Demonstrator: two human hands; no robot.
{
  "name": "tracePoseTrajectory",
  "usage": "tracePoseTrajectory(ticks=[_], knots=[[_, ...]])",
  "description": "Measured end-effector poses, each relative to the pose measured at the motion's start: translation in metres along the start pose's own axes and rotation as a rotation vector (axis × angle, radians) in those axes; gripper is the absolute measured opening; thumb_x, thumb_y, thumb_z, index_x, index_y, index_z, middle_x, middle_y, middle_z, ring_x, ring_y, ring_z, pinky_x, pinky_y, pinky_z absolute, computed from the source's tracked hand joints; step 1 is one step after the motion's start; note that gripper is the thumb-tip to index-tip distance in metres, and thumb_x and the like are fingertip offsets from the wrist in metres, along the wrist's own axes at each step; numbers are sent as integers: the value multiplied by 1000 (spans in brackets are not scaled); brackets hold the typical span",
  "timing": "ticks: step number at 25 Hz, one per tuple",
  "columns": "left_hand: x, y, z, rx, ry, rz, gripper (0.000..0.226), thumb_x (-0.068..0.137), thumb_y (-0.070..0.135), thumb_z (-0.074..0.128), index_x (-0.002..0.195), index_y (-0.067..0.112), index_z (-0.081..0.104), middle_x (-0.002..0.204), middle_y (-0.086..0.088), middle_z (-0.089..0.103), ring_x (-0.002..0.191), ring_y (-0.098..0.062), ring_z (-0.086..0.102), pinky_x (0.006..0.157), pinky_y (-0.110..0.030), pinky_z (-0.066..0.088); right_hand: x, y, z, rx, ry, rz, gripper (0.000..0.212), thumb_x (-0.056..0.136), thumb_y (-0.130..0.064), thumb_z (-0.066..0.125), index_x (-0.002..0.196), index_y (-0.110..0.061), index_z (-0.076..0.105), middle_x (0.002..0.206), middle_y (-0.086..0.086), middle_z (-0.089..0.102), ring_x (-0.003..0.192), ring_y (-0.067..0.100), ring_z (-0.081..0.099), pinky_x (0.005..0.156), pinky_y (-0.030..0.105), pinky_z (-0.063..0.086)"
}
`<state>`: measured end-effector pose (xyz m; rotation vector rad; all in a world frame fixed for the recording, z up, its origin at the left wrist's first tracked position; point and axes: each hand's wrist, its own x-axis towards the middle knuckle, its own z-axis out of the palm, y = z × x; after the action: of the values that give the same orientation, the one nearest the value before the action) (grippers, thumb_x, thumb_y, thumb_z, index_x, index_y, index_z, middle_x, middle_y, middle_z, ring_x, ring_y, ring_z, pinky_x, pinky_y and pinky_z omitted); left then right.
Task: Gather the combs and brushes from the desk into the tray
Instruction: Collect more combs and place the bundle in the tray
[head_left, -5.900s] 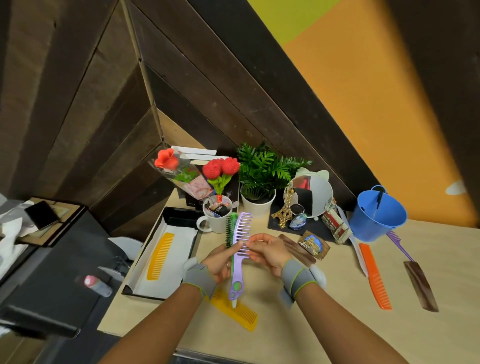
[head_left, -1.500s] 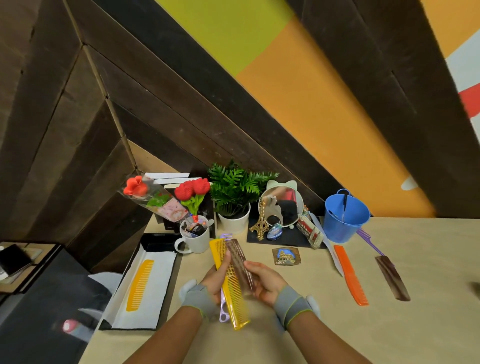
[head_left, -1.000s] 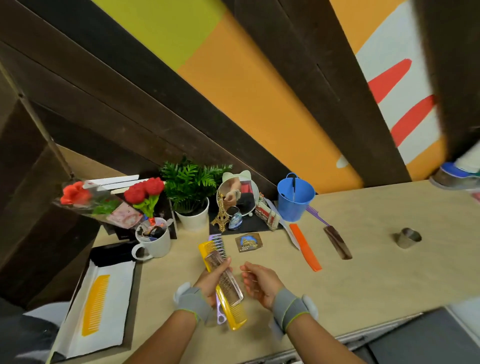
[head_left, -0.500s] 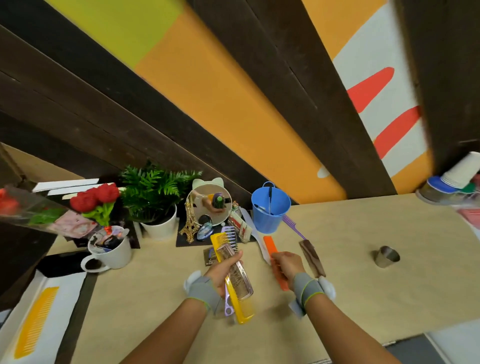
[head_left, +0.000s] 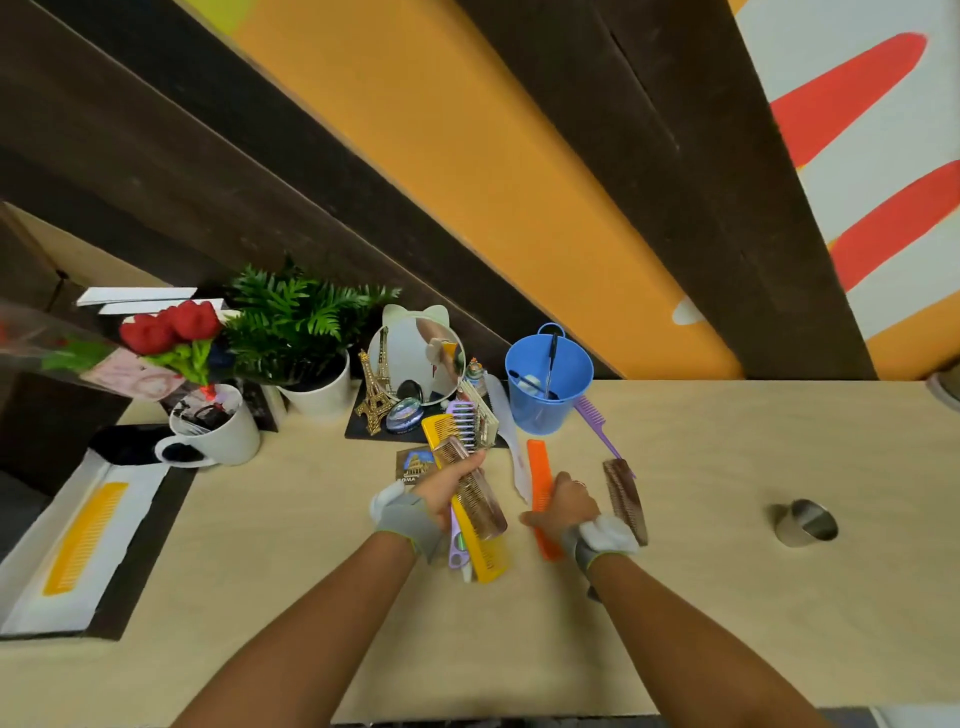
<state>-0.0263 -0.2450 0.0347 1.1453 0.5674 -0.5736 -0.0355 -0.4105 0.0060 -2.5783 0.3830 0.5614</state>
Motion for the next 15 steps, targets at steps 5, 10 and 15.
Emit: tracePoseTrajectory(ticks=[5, 10, 15], knots=[[9, -4, -8, 2, 48, 11, 24, 90, 27, 53, 72, 11, 54, 41, 1, 64, 36, -12, 61, 42, -19, 50, -2, 2, -7, -33, 35, -1, 53, 72, -37, 67, 112, -5, 52, 118, 15, 61, 106, 34, 60, 85, 36, 49], [18, -10, -17, -29, 63, 20, 23, 89, 28, 55, 74, 10, 55, 44, -1, 65, 39, -14, 63, 44, -22, 52, -3, 1, -20, -7, 21, 101, 41, 74, -30, 60, 106, -5, 59, 108, 12, 65, 101, 33, 63, 80, 33, 50], [24, -16, -21, 30, 73, 33, 21, 84, 31, 61, 80, 10, 58, 54, -3, 70, 48, -17, 67, 51, -27, 56, 8, 26, -33, 761, -268, 293, 11, 79, 0, 63, 70, -6, 60, 69, 14, 61, 57, 25, 57, 50, 28, 56]])
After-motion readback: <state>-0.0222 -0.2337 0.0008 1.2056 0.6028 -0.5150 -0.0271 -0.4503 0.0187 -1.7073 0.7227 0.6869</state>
